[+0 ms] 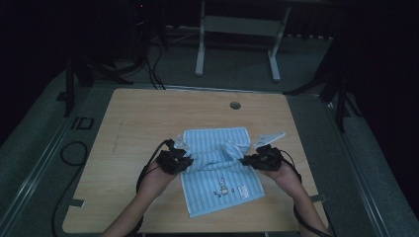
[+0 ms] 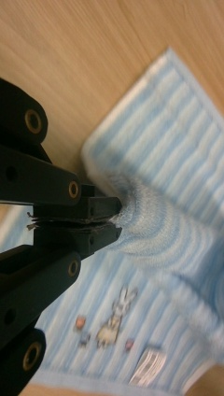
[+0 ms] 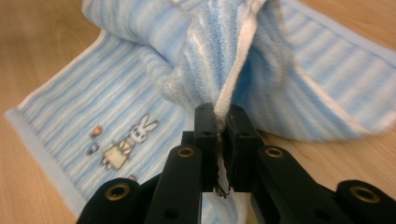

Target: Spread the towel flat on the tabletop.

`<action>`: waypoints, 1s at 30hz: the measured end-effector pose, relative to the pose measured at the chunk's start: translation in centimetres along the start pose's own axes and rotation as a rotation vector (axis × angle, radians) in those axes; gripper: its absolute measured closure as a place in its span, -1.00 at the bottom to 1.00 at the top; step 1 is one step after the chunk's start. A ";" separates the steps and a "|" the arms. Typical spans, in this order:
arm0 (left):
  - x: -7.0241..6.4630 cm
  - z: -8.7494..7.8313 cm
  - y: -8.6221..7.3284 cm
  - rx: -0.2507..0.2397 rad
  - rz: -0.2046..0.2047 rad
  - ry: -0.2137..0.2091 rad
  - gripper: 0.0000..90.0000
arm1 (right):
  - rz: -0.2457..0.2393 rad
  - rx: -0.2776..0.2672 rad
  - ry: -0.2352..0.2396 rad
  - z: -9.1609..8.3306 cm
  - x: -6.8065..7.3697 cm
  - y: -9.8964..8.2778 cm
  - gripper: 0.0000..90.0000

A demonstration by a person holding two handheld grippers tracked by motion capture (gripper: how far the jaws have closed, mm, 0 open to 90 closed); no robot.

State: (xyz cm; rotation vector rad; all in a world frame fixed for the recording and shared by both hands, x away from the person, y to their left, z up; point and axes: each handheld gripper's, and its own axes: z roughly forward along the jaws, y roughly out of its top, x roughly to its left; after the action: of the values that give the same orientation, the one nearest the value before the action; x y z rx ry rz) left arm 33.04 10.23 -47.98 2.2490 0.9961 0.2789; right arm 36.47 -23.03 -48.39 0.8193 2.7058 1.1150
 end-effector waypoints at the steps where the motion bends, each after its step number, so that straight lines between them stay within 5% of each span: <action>1: 0.8 0.2 0.1 0.009 -0.015 0.009 0.93 | 0.023 -0.010 -0.006 -0.6 -0.6 -0.5 0.87; 12: 4.6 3.2 0.6 0.057 -0.094 0.088 0.93 | 0.128 -0.006 -0.046 -1.0 -2.3 -3.1 0.89; 22: 6.4 6.9 1.1 0.125 -0.140 0.081 0.93 | 0.193 0.042 -0.096 0.9 -3.9 -4.5 0.92; 30: 7.3 7.7 1.8 0.129 -0.166 0.079 0.91 | 0.205 0.092 -0.134 2.4 -4.7 -4.7 0.92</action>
State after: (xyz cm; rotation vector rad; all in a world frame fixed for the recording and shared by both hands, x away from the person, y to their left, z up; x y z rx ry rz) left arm 42.42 10.89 -53.23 2.2675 1.2680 0.2385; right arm 39.13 -26.70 -53.84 1.1639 2.6249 0.9366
